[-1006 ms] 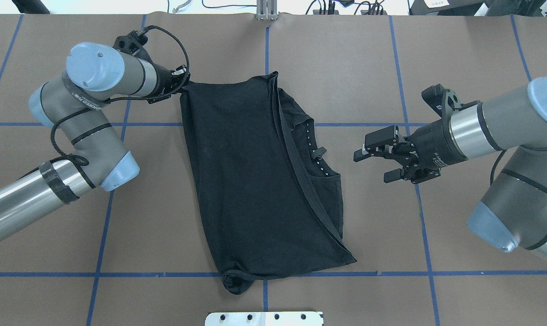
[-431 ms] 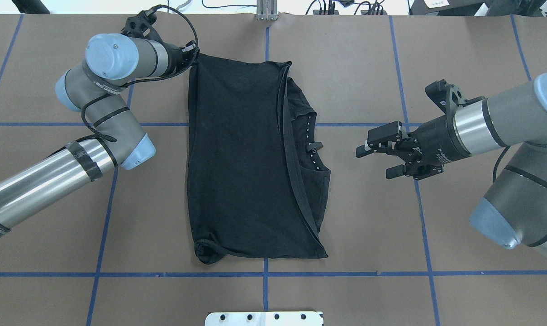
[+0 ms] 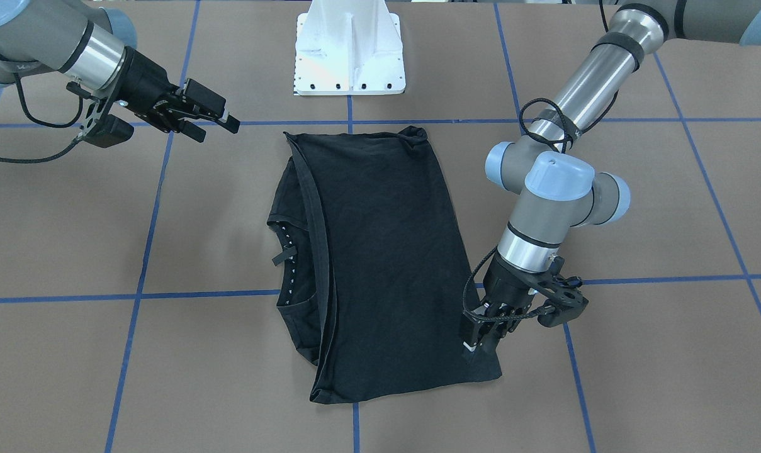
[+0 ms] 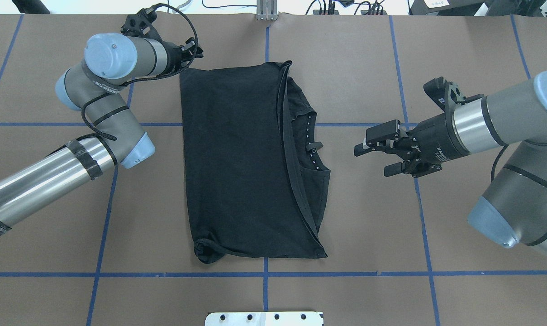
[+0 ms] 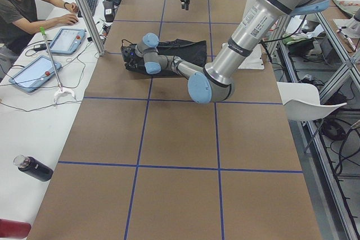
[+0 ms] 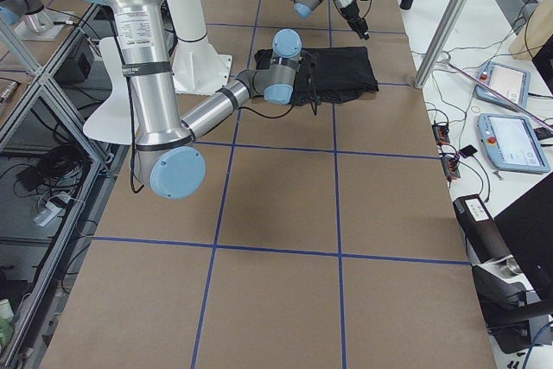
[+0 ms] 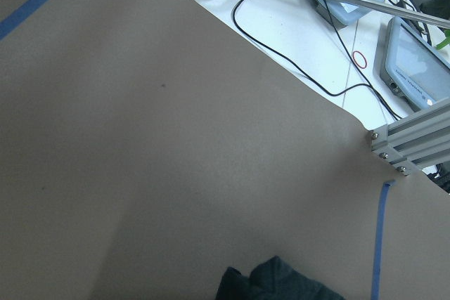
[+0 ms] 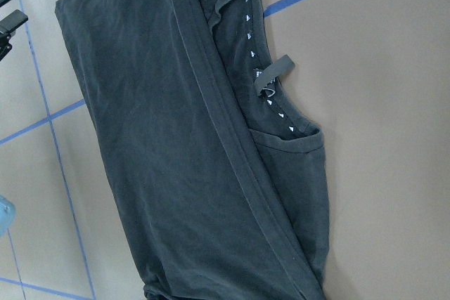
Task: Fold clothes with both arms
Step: 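Release the left gripper and move the right gripper to the shirt's side edge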
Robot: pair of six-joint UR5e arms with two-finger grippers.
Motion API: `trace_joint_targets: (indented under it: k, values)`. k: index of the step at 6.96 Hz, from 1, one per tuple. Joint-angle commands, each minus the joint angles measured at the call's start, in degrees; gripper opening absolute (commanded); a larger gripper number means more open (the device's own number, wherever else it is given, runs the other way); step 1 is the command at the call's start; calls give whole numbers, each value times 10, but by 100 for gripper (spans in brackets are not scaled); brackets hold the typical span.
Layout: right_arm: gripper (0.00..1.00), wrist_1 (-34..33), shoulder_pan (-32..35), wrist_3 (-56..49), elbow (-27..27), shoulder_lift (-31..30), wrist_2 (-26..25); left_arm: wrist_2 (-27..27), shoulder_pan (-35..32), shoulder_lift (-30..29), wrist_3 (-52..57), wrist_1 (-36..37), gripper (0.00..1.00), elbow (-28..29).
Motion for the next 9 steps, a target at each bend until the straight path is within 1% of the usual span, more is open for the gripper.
trace_joint_targets:
  k: [1, 2, 3, 4, 5, 6, 7, 8, 9]
  values:
    - [100, -8, -5, -20, -8, 8, -28, -10, -25, 14, 67, 7, 100, -32]
    - [100, -19, -7, -33, -42, 39, -35, -38, -29, 50, 126, 9, 100, -60]
    - [100, -88, -9, -58, -48, 71, -62, -60, -42, 83, 148, 8, 100, -96]
    - [100, -174, -20, -123, -46, 105, -99, -82, -45, 120, 155, 7, 100, -145]
    - [100, -236, -40, -165, -42, 128, -144, -94, -45, 151, 155, 7, 100, -185]
    - [100, -249, -83, -185, -40, 129, -204, -110, -45, 172, 155, 7, 100, -213]
    - [100, -250, -138, -194, -40, 128, -285, -118, -45, 195, 155, 7, 100, -234]
    - [100, -279, -176, -247, -40, 130, -342, -118, -46, 209, 155, 7, 100, -244]
    - [100, -321, -211, -283, -37, 132, -398, -119, -47, 224, 155, 6, 100, -259]
